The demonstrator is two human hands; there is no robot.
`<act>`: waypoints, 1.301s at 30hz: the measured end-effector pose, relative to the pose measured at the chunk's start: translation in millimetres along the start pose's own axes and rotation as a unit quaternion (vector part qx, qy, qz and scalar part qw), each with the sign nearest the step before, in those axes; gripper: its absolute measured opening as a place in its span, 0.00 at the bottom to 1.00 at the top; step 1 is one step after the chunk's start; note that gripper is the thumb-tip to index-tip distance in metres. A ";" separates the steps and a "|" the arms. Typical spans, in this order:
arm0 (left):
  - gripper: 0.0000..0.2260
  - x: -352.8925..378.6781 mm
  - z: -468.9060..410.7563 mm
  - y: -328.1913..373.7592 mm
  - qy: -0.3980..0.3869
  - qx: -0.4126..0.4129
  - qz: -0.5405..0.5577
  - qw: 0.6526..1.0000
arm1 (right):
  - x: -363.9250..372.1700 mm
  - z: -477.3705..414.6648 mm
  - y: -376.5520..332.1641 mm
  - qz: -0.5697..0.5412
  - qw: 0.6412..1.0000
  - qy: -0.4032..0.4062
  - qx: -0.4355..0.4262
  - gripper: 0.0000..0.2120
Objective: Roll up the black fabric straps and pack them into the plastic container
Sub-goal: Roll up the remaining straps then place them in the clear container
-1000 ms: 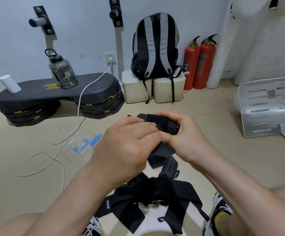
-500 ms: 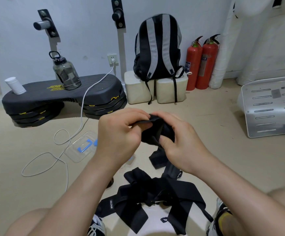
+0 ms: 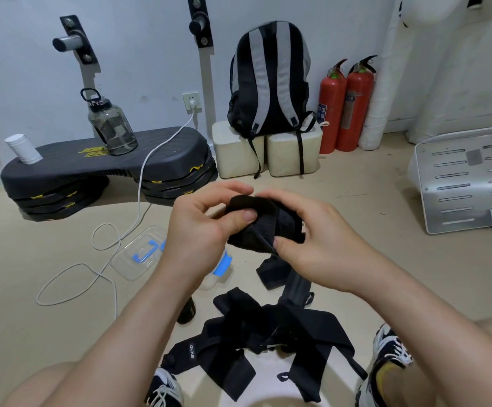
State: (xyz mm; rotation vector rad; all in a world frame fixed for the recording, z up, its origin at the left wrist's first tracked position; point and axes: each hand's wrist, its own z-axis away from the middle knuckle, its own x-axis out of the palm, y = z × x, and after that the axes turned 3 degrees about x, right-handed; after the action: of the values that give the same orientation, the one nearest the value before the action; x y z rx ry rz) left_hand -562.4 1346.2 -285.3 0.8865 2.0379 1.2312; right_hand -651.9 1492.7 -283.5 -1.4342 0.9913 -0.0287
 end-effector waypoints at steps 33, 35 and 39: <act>0.19 7.6 9.5 -8.3 -0.040 -0.161 0.109 0.980 | 5.3 -2.1 6.6 -0.053 0.994 0.072 -0.055 0.19; 0.20 7.1 9.6 -6.2 -0.035 -0.148 0.119 0.981 | 3.9 -2.8 7.5 -0.054 0.995 0.062 -0.055 0.20; 0.17 4.7 7.1 0.1 -0.016 -0.084 0.103 0.991 | -3.2 -5.5 7.4 -0.137 0.990 0.023 -0.008 0.23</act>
State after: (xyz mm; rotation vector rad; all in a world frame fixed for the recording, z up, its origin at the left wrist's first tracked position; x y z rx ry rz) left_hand -559.8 1353.6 -288.6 1.0472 1.8218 1.4659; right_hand -661.0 1491.7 -286.8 -1.5811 0.8270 -0.2571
